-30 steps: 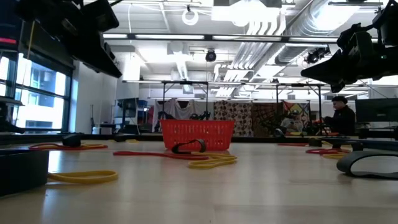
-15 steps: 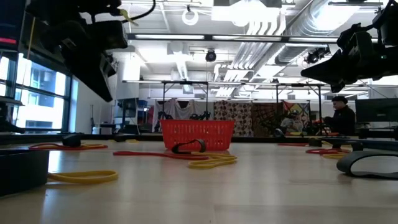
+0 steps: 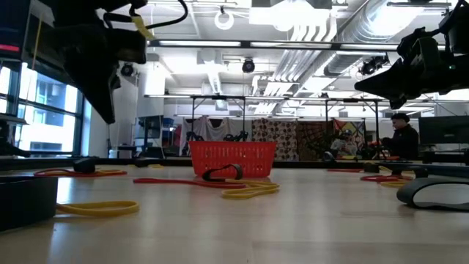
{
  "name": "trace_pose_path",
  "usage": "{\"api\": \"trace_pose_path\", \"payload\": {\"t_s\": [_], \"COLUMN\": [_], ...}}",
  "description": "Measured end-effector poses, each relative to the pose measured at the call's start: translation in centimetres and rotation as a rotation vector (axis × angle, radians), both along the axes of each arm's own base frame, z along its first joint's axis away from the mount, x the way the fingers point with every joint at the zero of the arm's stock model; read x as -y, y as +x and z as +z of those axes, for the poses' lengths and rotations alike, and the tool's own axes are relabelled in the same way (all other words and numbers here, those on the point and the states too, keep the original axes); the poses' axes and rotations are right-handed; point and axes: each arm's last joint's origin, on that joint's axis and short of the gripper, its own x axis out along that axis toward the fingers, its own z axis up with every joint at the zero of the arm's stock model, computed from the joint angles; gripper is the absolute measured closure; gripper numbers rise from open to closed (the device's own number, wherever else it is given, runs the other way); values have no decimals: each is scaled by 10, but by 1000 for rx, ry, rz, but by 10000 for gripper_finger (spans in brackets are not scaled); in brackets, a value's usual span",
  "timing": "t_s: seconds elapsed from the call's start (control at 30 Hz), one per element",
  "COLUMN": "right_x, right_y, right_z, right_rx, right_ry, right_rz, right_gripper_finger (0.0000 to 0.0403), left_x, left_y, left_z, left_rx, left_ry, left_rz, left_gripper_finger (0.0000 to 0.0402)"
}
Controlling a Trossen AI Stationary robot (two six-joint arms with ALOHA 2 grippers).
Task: Sort rubber bands into baskets
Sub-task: Put the red rubber band into the red bin
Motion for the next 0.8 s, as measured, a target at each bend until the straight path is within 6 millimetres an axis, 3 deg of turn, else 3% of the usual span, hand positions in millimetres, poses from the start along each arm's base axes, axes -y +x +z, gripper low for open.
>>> {"api": "trace_pose_path", "payload": {"t_s": [0.3,0.47,0.63,0.8], "right_x": [0,0,0,0], "right_y": [0,0,0,0], "right_z": [0,0,0,0], "right_rx": [0,0,-1,0], "right_ry": [0,0,0,0], "right_rz": [0,0,0,0], "right_gripper_finger": [403,403,403,403], "left_x": [-10,-17,-22,-27], "left_y": [-9,-16,-15,-10], "left_z": [-18,-30,-31,-32], "left_rx": [-52,-97,-104,-67], "left_ry": [-8,-12,-53,-56], "left_rz": [106,124,87,136], "left_gripper_finger": [353,377,399,385]}}
